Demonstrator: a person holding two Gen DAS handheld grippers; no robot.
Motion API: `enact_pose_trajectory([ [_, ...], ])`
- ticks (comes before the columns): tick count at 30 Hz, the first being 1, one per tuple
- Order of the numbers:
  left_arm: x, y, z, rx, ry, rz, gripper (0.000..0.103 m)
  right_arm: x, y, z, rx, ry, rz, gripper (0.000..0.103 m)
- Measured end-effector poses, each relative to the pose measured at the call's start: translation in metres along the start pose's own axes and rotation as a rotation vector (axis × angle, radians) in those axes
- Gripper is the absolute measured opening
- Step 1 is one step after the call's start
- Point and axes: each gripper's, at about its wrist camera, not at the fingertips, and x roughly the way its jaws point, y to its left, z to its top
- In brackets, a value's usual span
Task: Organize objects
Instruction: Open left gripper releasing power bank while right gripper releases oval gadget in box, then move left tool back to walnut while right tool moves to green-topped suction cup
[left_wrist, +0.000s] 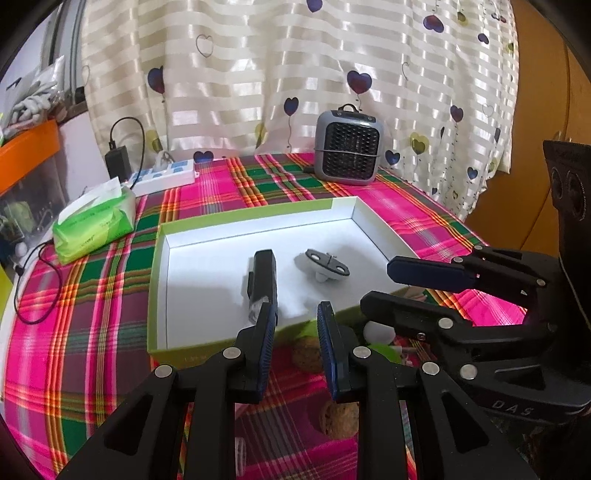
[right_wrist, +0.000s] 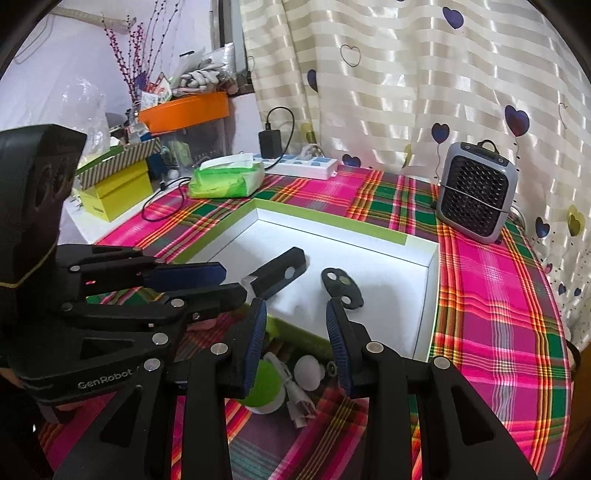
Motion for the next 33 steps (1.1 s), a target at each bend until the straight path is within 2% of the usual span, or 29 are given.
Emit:
enact_pose_trajectory([
  [19, -0.012, -0.004, -0.018, 0.007, -0.003, -0.055, 0.022, 0.003, 0.011, -0.022, -0.077, 0.065, 0.108, 0.035],
  [33, -0.015, -0.012, -0.024, 0.047, 0.008, -0.095, 0.022, 0.009, 0.015, -0.029, -0.114, 0.107, 0.116, 0.035],
])
